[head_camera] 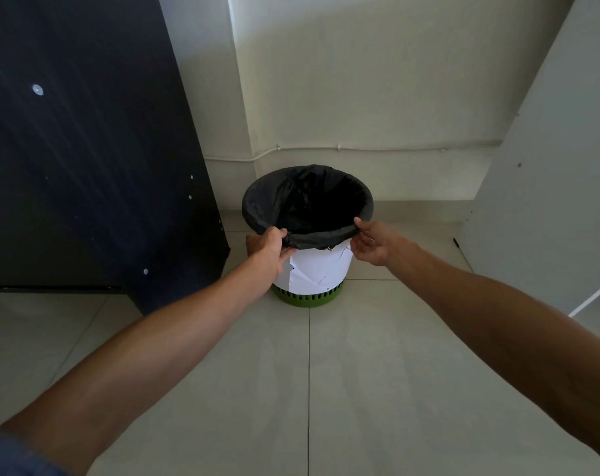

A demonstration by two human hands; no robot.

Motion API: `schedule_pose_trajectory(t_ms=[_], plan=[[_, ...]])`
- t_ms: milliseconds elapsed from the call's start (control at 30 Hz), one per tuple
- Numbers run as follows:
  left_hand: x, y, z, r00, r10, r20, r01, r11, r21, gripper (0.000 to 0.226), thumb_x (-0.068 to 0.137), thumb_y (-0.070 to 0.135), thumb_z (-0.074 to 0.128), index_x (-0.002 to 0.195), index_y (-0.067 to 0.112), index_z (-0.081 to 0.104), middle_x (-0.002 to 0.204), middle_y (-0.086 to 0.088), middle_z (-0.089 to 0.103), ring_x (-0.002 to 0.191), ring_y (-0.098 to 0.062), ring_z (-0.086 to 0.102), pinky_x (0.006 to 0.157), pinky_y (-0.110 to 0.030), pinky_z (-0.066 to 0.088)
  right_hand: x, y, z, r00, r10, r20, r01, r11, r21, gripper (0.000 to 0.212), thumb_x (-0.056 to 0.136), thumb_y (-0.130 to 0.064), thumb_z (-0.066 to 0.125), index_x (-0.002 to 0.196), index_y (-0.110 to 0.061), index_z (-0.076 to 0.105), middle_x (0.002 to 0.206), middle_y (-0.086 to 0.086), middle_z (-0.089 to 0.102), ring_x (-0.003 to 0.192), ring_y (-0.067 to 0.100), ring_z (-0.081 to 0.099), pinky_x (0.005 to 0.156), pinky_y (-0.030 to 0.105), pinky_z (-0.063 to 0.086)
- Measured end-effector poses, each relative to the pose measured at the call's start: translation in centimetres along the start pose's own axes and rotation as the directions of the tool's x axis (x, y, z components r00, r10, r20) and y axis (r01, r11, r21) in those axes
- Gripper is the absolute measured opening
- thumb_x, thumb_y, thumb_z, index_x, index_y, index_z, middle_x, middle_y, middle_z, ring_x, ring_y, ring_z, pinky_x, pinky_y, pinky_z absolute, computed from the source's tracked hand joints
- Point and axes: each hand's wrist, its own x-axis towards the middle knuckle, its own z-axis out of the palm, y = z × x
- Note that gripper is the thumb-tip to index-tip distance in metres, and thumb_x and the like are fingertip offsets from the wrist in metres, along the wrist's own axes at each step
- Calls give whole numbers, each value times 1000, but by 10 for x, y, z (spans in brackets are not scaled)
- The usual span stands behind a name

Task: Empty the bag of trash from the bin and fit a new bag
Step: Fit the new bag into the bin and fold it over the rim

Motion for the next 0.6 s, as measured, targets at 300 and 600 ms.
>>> schedule_pose_trajectory(t_ms=[300, 600], plan=[[-3, 7, -10, 997, -35, 73, 33, 999, 24, 32, 87, -6, 62, 119, -2, 57, 103, -20, 67, 86, -31, 69, 67, -38, 59, -7, 1, -4, 998, -8, 65, 4, 998, 60, 5, 96, 2, 53, 94, -2, 57, 95, 7, 58, 85, 18, 60, 101, 33, 46], [-13, -11, 3, 992, -101, 76, 103, 994, -25, 32, 85, 0, 70, 115, -4, 59, 108, -21, 68, 93, -31, 70, 73, -38, 59, -21, 8, -4, 987, 159, 14, -157, 985, -65, 40, 82, -32, 77, 100, -10, 48, 94, 4, 62, 87, 21, 64, 96, 55, 46]])
